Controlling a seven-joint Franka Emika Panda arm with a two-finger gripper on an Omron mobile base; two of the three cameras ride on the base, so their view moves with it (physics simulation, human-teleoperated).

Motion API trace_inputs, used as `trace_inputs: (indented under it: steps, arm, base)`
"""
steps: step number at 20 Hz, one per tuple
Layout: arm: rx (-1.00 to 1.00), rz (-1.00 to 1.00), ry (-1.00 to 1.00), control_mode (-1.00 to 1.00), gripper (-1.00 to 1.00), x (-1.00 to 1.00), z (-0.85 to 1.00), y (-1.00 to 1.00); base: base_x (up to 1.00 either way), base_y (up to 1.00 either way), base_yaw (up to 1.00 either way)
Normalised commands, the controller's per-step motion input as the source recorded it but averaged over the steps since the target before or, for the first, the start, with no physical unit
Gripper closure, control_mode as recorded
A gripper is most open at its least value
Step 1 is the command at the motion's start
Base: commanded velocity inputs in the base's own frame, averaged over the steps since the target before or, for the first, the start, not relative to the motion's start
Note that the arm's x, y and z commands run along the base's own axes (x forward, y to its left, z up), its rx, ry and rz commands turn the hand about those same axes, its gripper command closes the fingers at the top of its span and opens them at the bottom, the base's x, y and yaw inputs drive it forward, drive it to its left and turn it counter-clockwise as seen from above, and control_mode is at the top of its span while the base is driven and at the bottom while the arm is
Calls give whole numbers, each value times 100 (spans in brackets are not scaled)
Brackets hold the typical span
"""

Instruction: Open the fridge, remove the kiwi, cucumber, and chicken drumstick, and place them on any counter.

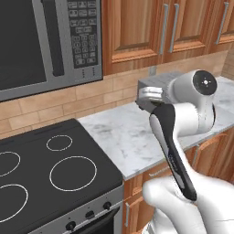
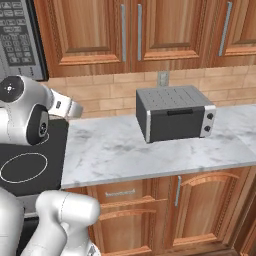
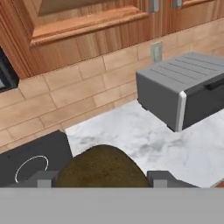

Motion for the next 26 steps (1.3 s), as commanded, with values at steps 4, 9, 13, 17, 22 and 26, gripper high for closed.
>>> trace_inputs:
  steps: [4,9,13,17,22,26]
  arm:
    - [6,0,40,-100,100,98,-94,-93]
    - [1,0,28,-100,100,100,-100,-41]
    - [0,0,11,-100,100,100,-100,-24]
    - [0,0,7,-100,100,100,-100,1]
    - [0,0,4,-100,100,97,-93,5]
    - [0,0,5,-100,100,94,-63,0]
  base:
    - [0,0,0]
    - [0,0,0]
    - [0,0,0]
    - [0,0,0]
    - [0,0,0]
    - [0,0,0]
